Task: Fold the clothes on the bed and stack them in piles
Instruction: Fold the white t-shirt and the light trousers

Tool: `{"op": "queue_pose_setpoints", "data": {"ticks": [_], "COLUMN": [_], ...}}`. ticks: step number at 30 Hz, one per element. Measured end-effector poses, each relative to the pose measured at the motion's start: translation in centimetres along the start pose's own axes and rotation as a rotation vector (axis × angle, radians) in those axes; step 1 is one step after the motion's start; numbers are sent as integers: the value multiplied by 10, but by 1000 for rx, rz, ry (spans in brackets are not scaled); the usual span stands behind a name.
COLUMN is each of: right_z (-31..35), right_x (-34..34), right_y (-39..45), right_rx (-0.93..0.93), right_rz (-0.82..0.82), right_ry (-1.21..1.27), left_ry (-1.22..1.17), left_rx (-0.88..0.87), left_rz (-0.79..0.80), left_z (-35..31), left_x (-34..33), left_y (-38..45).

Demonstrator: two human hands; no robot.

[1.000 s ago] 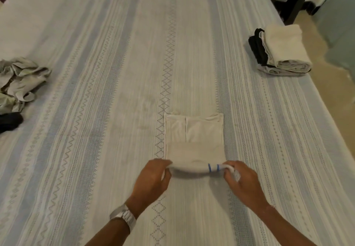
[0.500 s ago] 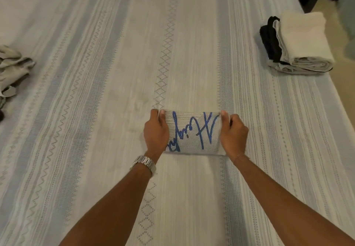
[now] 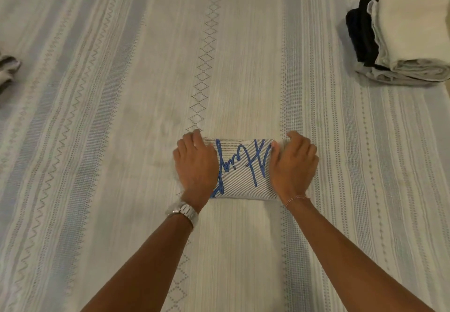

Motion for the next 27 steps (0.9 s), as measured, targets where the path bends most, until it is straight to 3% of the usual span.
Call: {"op": "queue_pose_setpoints", "data": {"ticks": [2, 4, 6, 9, 15, 21, 27], "right_z": [12, 28, 33, 19, 6, 8, 16], "right_x": [1, -1, -10, -25, -36, -40, -34], "right_y": [-10, -28, -46, -53, -47, -45, -42], "right_rx": [157, 278, 316, 249, 142, 84, 82], "right_rz": [41, 164, 283, 368, 363, 372, 415], "right_ry": [-28, -54, -117, -201, -246, -269, -274], "left_ry": [-34, -77, -35, 14, -12, -9, -192], "left_rx": [-246, -442, -512, -491, -303, -249, -195], "left_rz": [-43, 81, 225, 322, 316, 382, 389], "left_z": [-9, -16, -11, -4, 3, 5, 4], "left_x": [1, -2, -11, -25, -34, -37, -25], "left_y": [-8, -20, -30, -36, -38, -33, -24]}}
Point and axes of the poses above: each hand's wrist, its own y-axis towards the middle knuckle, its own x-axis out of the back of the hand, z = x × y, the point moved 1 cm from there along y, towards the middle knuckle, and after that the axes turned 5 degrees about -x, right-handed, at the moved point
